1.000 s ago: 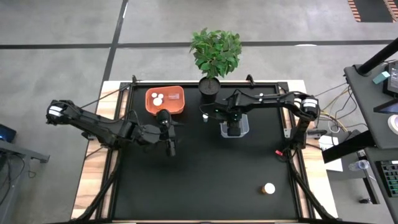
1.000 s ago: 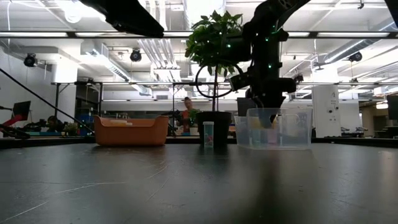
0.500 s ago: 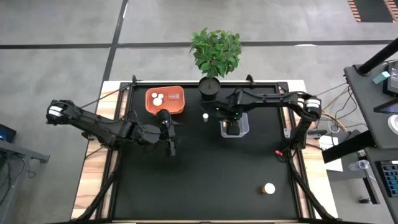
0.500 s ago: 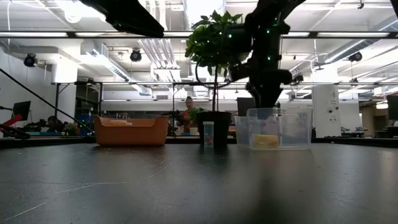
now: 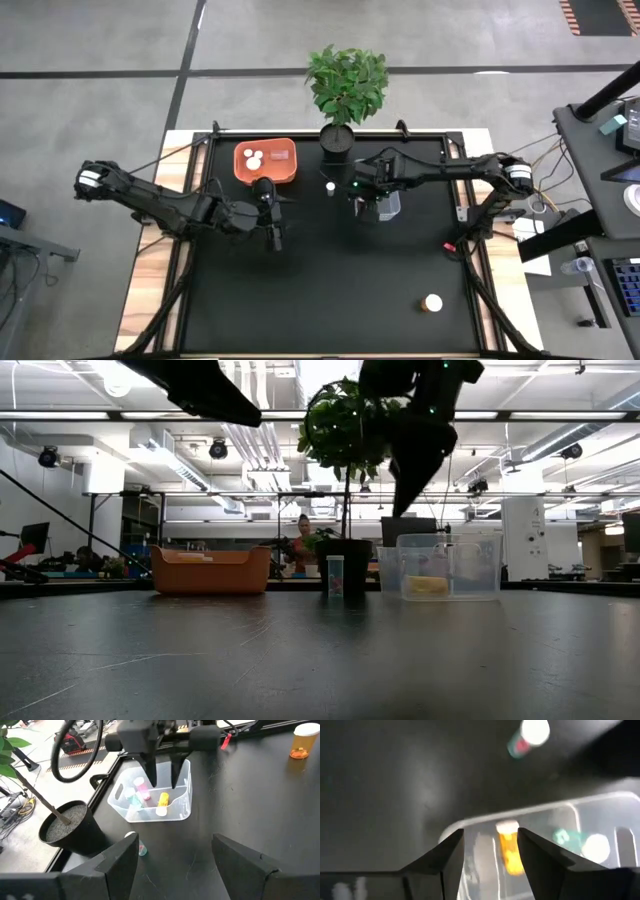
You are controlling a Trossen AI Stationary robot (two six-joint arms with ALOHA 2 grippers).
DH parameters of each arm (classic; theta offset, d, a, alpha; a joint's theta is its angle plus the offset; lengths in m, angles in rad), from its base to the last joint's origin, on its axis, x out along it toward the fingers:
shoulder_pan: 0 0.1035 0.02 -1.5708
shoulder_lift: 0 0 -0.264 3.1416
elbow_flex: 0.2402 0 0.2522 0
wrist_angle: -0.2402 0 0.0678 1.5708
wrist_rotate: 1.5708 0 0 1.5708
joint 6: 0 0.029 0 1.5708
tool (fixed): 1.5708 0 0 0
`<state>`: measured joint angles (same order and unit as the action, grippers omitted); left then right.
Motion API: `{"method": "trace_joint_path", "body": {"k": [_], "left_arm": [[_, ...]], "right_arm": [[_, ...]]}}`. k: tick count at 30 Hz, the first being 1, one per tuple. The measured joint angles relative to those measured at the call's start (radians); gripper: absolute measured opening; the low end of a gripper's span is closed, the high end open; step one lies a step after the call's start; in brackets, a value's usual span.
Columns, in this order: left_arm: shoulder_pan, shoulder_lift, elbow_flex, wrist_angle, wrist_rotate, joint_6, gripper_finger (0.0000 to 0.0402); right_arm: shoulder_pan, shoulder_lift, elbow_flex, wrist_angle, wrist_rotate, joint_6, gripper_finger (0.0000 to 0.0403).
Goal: Pick and place medicine bottles into bin by pill shape (circle, oval)
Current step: Put the blue tablet pill bottle into the orange bin
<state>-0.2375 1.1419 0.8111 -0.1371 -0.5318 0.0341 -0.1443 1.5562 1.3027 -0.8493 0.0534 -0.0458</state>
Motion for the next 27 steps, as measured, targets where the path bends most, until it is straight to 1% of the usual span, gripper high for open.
{"method": "trace_joint_path", "body": {"k": [4,8,13,15,19,24,25,27], "left_arm": [[0.0,0.0,-0.001,0.0,0.0,0.0,0.0233],[0.0,0.0,-0.001,0.0,0.0,0.0,0.0233],[0.0,0.0,-0.001,0.0,0.0,0.0,0.0233],[0.0,0.0,-0.001,0.0,0.0,0.0,0.0233],[0.0,0.0,-0.001,0.002,0.0,0.0,0.0233],[0.0,0.0,-0.001,0.003,0.0,0.0,0.0233],[0.0,0.0,-0.001,0.002,0.0,0.0,0.0233],[0.0,0.0,-0.002,0.001,0.0,0.0,0.0233]], "right_arm": [[0.054,-0.002,-0.007,0.084,0.001,0.021,0.0176],[0.113,-0.004,-0.034,0.196,0.008,0.002,0.0176],[0.174,-0.044,-0.117,0.364,0.042,-0.006,0.0176],[0.189,-0.069,-0.172,0.456,0.076,-0.006,0.0176],[0.195,-0.121,-0.308,0.709,0.161,-0.007,0.0176],[0.195,-0.152,-0.511,1.167,0.179,0.0,0.0176],[0.197,-0.149,-0.548,1.246,0.178,-0.001,0.0176],[0.197,-0.146,-0.602,1.345,0.178,-0.001,0.0176]]}}
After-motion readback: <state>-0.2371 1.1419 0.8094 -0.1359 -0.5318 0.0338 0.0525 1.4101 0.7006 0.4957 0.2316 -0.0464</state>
